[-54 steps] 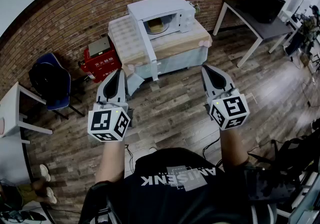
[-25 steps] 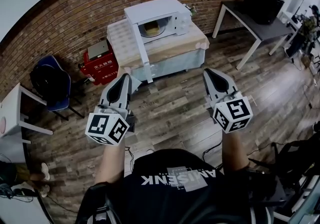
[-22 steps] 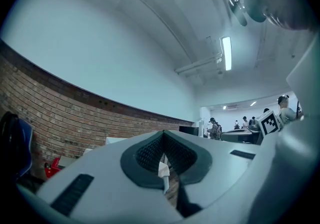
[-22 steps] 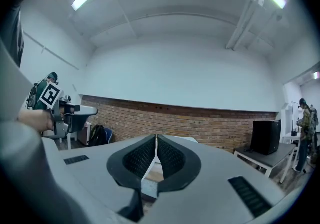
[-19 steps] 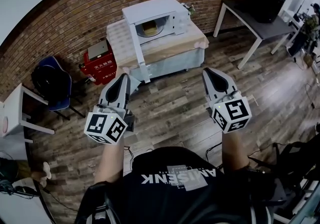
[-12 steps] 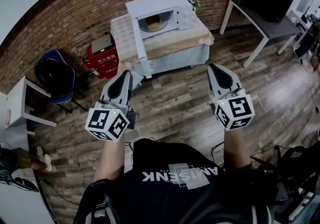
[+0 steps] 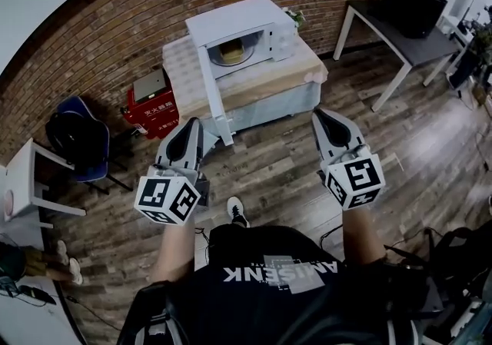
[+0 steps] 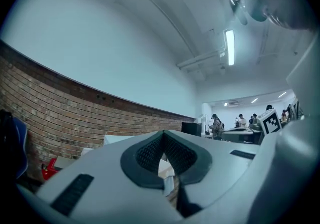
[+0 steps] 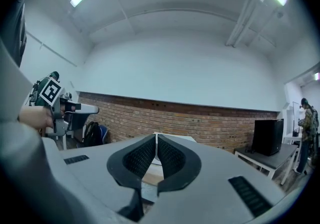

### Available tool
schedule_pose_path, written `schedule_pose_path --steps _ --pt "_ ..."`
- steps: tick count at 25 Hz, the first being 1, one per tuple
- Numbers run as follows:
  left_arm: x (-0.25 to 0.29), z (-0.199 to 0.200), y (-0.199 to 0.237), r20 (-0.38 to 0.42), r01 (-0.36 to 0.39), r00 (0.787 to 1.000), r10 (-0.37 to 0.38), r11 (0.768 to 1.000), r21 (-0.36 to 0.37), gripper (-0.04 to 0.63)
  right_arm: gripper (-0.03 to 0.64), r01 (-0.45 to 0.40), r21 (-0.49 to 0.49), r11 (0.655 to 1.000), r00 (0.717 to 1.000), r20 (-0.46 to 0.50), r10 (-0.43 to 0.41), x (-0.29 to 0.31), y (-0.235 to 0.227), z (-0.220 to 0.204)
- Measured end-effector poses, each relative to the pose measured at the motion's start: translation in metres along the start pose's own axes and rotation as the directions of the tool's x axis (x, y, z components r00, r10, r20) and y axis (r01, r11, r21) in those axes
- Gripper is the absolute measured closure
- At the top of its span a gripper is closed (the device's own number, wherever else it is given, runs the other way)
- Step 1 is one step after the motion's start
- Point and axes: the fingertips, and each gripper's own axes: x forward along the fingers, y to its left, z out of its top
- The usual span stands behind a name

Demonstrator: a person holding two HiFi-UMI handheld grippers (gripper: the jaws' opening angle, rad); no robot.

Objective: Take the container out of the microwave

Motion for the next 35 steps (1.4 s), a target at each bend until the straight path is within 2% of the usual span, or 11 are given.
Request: schedule_pose_path --steps 6,13,18,23,30,35 --pt "0.059 0.013 0.045 0.010 0.010 1.000 -0.010 0.999 0.037 0.583 0.574 -0.008 -0.006 1.000 1.000 -0.019 0.008 0.069 -0.015 0.009" --pt "0.107 0.010 0.097 -0.008 0.016 1.000 -0.015 0.999 0.034 0.583 0.574 -0.022 0.015 1.000 0.999 -0.038 0.023 0.135 -0.019 0.005" --pt "0.123 0.001 0.127 -0.012 0.040 0.999 -0.039 0.998 0.047 0.583 0.574 -0.026 0.003 1.000 0.998 -0.049 0.026 0.172 -0.015 0.002" --pt "0.146 0.001 0.162 -0.008 0.044 0.999 -0.044 0.999 0.008 0.583 0.574 -0.028 -0.008 1.000 0.997 -0.067 0.027 0.210 -0.010 0.002" --pt "0.164 -0.005 0.215 -0.020 0.043 0.999 -0.042 0.999 0.026 0.583 0.574 -0.017 0.017 1.000 0.997 -0.071 0.018 0.273 -0.005 -0.006" --pt "0.179 -0.002 0.251 0.011 0.061 0.998 -0.062 0.998 0.009 0.583 0.574 -0.005 -0.034 0.999 0.997 -0.075 0.002 0.309 0.004 -0.001"
